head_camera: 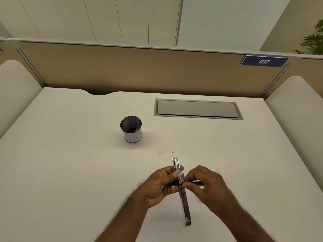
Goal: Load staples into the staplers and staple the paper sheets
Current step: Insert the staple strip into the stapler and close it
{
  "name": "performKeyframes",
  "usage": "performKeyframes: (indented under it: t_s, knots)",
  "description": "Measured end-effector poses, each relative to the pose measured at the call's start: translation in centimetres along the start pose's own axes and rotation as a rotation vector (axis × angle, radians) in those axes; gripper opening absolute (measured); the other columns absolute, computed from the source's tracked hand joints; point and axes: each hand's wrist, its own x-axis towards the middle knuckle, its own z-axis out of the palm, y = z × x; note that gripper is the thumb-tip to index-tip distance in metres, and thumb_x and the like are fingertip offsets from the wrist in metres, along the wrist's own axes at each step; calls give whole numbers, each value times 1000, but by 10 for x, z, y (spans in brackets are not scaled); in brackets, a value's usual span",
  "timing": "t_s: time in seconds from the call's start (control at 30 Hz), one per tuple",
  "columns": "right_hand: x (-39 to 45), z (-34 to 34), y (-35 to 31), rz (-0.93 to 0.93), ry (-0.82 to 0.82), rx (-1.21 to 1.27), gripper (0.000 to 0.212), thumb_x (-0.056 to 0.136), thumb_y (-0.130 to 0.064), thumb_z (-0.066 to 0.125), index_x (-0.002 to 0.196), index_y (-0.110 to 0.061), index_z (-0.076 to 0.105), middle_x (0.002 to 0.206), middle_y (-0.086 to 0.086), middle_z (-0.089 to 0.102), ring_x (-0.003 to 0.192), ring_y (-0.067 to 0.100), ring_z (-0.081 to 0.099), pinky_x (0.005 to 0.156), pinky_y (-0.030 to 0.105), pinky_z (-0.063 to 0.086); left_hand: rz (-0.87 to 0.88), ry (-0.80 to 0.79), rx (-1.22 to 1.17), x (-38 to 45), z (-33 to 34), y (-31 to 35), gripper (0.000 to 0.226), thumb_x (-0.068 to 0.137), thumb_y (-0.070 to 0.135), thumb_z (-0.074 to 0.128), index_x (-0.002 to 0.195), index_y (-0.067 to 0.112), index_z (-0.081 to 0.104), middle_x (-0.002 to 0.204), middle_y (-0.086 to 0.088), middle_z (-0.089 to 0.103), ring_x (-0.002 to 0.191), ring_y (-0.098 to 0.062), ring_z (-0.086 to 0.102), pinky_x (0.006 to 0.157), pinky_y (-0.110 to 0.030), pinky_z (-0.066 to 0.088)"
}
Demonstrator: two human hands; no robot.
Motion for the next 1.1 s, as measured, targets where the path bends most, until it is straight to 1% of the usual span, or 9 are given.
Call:
performKeyframes:
  t_s: [0.23, 0.4, 0.57, 0.7, 0.8, 0.87, 0.93, 1.0, 1.1]
  knots:
    - [-3, 8, 1, 11, 206, -108, 10, 81, -17, 75, 86, -25, 71, 80, -16, 67, 79, 0, 64, 68, 16, 53, 1, -12, 40, -1, 6, -1, 28, 89, 12, 60, 115, 4, 62, 98, -13, 72, 88, -26, 72, 74, -31, 60]
    - [1, 5, -1, -51, 169, -204, 11, 84, -19, 71, 90, -28, 72, 91, -18, 63, 85, -5, 60, 70, 12, 50, 4, -24, 78, -4, 9, -1, 31, 89, 14, 59, 118, 1, 61, 95, -11, 73, 87, -23, 72, 76, -31, 60]
    - [2, 8, -5, 41, 121, -243, 21, 91, -31, 59, 109, -36, 69, 105, -23, 56, 90, -4, 60, 73, 15, 53, -3, -63, 86, -8, 14, -2, 29, 90, 14, 59, 117, 3, 63, 95, -9, 71, 87, -19, 70, 74, -30, 59]
    - [-3, 2, -13, 261, 151, 14, 23, 87, -36, 65, 110, -34, 63, 109, -20, 60, 85, -2, 64, 68, 19, 55, 48, -18, 14, -10, 14, 2, 29, 88, 11, 60, 116, 2, 60, 95, -8, 71, 84, -20, 71, 72, -31, 59]
    - [-16, 5, -11, 520, -114, 362, 45, 78, -27, 78, 116, -30, 54, 109, -7, 63, 77, 4, 67, 66, 23, 56, 106, 39, -53, -11, 11, 6, 28, 83, 10, 63, 111, 3, 62, 92, -7, 69, 81, -24, 71, 69, -32, 59]
    - [-29, 12, -11, 558, -247, 486, 49, 75, -15, 79, 115, -27, 55, 103, 4, 67, 72, 12, 66, 64, 28, 54, 142, 79, -55, -11, 10, 8, 28, 81, 10, 63, 109, 4, 62, 90, -7, 69, 79, -26, 71, 69, -33, 59]
    - [-35, 18, -10, 553, -180, 509, 40, 77, -5, 73, 110, -22, 59, 95, 10, 69, 66, 17, 65, 66, 32, 54, 167, 112, -45, -12, 9, 8, 26, 82, 11, 63, 107, 6, 62, 89, -7, 69, 78, -25, 70, 67, -33, 59]
    - [-33, 16, -11, 568, 7, 546, 30, 80, 5, 67, 104, -13, 65, 87, 15, 68, 59, 18, 63, 65, 34, 56, 179, 154, -13, -13, 7, 8, 21, 85, 12, 62, 105, 7, 63, 89, -6, 69, 77, -23, 69, 65, -31, 57]
    - [-29, 9, -16, 543, 208, 593, 20, 82, 4, 67, 96, -10, 69, 72, 11, 70, 59, 17, 66, 60, 24, 57, 180, 194, 66, -16, 5, 7, 13, 91, 10, 59, 103, 10, 65, 88, -5, 68, 75, -21, 65, 63, -29, 55]
